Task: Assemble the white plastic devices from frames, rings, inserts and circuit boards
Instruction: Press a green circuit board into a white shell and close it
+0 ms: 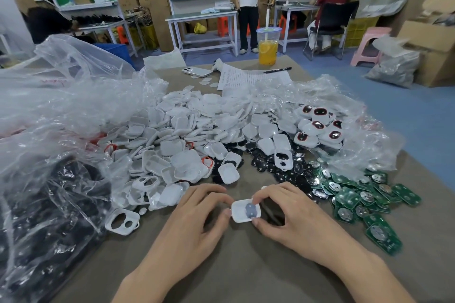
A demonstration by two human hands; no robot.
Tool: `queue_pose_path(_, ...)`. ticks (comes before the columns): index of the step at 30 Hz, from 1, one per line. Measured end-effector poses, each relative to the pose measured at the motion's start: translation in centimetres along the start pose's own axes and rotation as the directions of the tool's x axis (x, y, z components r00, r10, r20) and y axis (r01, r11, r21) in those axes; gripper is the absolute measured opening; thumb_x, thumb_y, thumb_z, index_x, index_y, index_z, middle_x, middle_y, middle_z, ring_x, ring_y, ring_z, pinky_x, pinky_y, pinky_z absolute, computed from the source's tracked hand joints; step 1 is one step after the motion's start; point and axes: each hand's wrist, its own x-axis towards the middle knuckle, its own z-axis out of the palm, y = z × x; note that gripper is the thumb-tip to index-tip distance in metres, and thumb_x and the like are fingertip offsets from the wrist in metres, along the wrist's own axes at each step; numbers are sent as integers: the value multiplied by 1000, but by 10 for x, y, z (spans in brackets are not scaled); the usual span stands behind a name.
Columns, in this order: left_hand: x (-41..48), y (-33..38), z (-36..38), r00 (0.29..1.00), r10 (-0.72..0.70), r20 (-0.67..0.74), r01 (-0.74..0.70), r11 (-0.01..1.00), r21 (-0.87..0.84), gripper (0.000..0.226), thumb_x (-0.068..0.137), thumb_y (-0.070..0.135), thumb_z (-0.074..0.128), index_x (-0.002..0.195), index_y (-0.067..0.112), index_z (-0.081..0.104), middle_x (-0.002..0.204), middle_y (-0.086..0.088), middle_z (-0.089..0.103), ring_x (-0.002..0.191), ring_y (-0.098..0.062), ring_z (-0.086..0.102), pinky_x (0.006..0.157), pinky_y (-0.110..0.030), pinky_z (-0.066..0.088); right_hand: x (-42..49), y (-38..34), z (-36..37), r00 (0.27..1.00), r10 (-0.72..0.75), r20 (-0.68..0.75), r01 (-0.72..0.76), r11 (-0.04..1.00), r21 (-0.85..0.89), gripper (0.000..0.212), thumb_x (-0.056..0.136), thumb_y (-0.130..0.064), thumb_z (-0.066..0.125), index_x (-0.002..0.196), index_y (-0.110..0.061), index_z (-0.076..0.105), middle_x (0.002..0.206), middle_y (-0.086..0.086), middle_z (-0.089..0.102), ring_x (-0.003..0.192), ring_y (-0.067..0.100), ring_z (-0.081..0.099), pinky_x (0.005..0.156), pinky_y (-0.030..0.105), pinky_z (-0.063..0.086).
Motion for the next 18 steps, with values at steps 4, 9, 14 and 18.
queue_pose_path(4, -1, 1, 1, 1000, 11, 17, -11, 1000, 13, 18, 98, 44, 49, 107, 40, 64, 123, 28, 51, 121, 1, 47, 98, -13, 36, 0, -1, -1, 1000, -9, 2, 9, 1000, 0, 20, 86, -58, 58, 101, -47, 49, 112, -34, 57, 119, -7, 43, 98, 12, 35)
queue_pose_path(9, -1, 3, 0, 1000, 16, 14, -16, 1000, 10, 20, 97, 45, 49, 102, 39, 69, 121, 25, 54, 121, 2, 47, 98, -15, 37, 1, -3, -2, 1000, -20, 11, 20, 1000, -8, 17, 86, -56, 58, 96, -43, 52, 112, -32, 58, 117, -6, 44, 102, 13, 33)
queue_pose_path(14, 1, 2, 0, 1000, -1, -31, 2, 1000, 20, 21, 98, 45, 49, 104, 40, 69, 119, 26, 54, 120, 1, 48, 99, -15, 36, 1, -5, -3, 1000, -20, 0, 20, 1000, -9, 17, 86, -53, 59, 97, -40, 56, 111, -32, 59, 116, -6, 44, 100, 13, 33)
queue_pose_path(18, 4, -3, 2, 992, -53, -111, 55, 998, 14, 15, 99, 30, 58, 107, 37, 68, 117, 26, 55, 116, -2, 49, 99, -22, 38, 1, -5, -3, 1000, -12, 4, 12, 1000, -17, 20, 87, -53, 58, 104, -43, 56, 110, -35, 56, 116, -10, 41, 98, 9, 31)
